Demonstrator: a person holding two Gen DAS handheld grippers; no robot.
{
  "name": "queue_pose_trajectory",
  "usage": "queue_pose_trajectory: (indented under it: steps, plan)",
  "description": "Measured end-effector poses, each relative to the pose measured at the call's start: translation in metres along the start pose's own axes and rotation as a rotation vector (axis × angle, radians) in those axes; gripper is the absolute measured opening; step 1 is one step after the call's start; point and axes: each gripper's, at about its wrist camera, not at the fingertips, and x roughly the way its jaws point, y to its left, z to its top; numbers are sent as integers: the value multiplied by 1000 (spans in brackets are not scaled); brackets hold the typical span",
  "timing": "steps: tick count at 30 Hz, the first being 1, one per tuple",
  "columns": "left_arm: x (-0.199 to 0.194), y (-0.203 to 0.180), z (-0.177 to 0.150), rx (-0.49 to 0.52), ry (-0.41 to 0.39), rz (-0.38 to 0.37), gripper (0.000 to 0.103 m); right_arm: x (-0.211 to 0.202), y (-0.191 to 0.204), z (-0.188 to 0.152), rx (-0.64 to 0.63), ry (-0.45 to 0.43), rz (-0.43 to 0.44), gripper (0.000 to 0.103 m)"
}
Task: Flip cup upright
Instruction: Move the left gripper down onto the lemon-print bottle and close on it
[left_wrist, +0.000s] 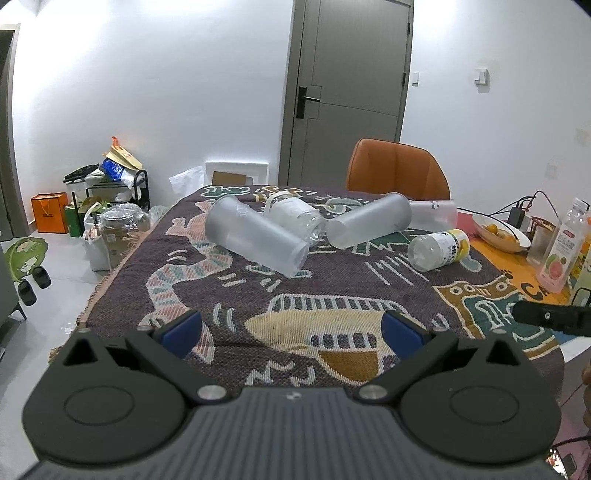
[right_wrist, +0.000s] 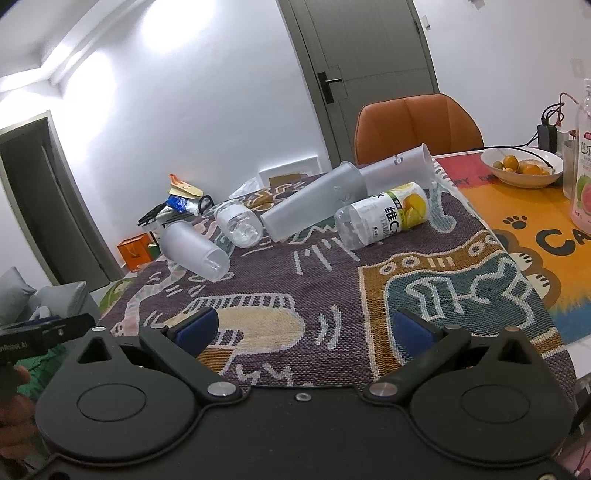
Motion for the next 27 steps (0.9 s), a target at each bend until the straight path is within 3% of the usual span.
queue_pose_trajectory:
  steps: [11, 14, 27]
  plan:
    - [39, -10, 24, 50, 6, -42, 103, 17, -12, 12, 22, 14, -56, 103]
    - [58, -14, 37, 31, 50, -98, 103, 26, -18, 16, 43, 17, -93, 103]
    - [130, -66, 85, 200, 95, -207, 103, 50, -64, 22, 188, 4, -175, 103]
